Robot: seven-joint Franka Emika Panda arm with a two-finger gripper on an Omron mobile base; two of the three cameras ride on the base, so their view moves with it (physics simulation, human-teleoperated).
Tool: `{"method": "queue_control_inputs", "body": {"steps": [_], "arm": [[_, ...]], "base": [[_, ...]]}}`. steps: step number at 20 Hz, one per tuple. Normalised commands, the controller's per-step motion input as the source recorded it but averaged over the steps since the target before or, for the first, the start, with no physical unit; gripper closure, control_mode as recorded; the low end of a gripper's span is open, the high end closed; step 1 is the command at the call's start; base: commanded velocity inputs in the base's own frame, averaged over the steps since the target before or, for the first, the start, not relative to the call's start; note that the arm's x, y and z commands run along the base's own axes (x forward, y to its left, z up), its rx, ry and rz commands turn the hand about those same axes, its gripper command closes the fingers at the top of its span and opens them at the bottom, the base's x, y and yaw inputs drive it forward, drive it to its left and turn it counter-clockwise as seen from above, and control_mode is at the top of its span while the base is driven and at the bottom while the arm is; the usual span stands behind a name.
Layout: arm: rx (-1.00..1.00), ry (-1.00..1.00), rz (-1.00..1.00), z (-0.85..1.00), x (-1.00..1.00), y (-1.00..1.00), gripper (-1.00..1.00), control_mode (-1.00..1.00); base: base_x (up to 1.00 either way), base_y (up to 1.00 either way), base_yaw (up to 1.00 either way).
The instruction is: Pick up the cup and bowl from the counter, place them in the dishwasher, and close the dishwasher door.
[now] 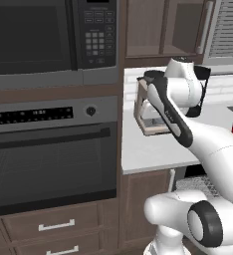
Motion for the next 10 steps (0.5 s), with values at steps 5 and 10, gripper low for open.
{"method": "queue_control_inputs", "body": {"steps": [5, 10], "arm": [[0.00, -0.01, -0.01, 0.00, -0.28, -0.02, -1.00, -1.00], [0.00, -0.02, -0.15, 0.00, -0.30, -0.53, -1.00, -1.00]], "base": [[0.00, 0.00, 0.00], [0.00, 0.00, 0.00]]}}
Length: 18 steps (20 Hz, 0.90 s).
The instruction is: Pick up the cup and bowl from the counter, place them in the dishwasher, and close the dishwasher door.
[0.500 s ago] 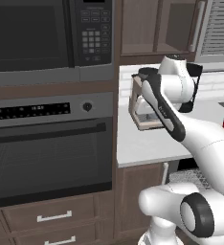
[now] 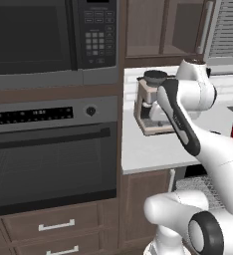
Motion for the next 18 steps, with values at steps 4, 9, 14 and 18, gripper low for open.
{"method": "queue_control_inputs", "body": {"steps": [4, 9, 14, 18], "arm": [[0.02, 0.00, -0.25, 0.00, -0.03, -0.89, -1.00, -1.00], [0.08, 0.03, -0.32, 0.00, 0.00, -0.99, -1.00, -1.00], [0.16, 0.06, -0.36, 0.00, 0.00, -0.97, -1.00, -1.00], [0.12, 0.06, -0.37, 0.00, 0.00, -0.93, -1.00, -1.00]], "base": [[0.00, 0.00, 0.00], [0.00, 0.00, 0.00], [0.00, 0.00, 0.00], [0.00, 0.00, 0.00]]}}
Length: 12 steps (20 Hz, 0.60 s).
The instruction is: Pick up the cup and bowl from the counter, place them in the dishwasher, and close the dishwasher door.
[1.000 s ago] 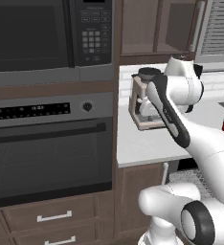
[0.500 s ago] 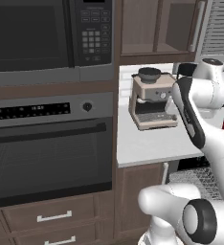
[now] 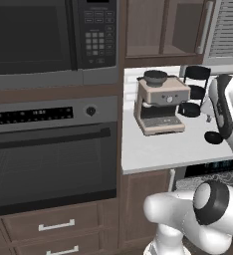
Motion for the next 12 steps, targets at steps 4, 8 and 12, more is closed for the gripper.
{"method": "queue_control_inputs", "body": {"steps": [4, 8, 12], "arm": [[0.08, 0.07, -0.38, 0.00, 0.00, -0.83, -1.00, -1.00], [0.08, 0.02, -0.36, 0.00, 0.01, -0.55, -1.00, -1.00], [0.03, 0.00, -0.37, -0.19, 0.14, -0.28, -1.00, -1.00]], "base": [[0.00, 0.00, 0.00], [0.00, 0.00, 0.00], [0.00, 0.00, 0.00]]}}
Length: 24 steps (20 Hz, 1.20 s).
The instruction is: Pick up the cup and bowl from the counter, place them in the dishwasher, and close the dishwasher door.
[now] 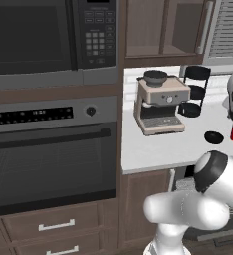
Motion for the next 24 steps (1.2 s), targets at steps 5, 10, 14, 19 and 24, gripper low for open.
{"method": "queue_control_inputs", "body": {"steps": [5, 10, 14, 19, 24], "arm": [[0.00, 0.00, -0.37, -0.27, 0.26, -0.15, -1.00, -1.00], [0.00, 0.00, -0.35, -0.31, 0.26, -0.14, -1.00, -1.00], [0.02, 0.00, -0.27, -0.14, 0.11, -0.35, -1.00, -1.00], [0.03, 0.00, -0.16, -0.12, 0.08, -0.45, -1.00, -1.00], [0.02, 0.00, -0.04, -0.11, 0.11, -0.43, -1.00, -1.00]], "base": [[0.00, 0.00, 0.00], [0.00, 0.00, 0.00], [0.00, 0.00, 0.00], [0.00, 0.00, 0.00], [0.00, 0.00, 0.00]]}}
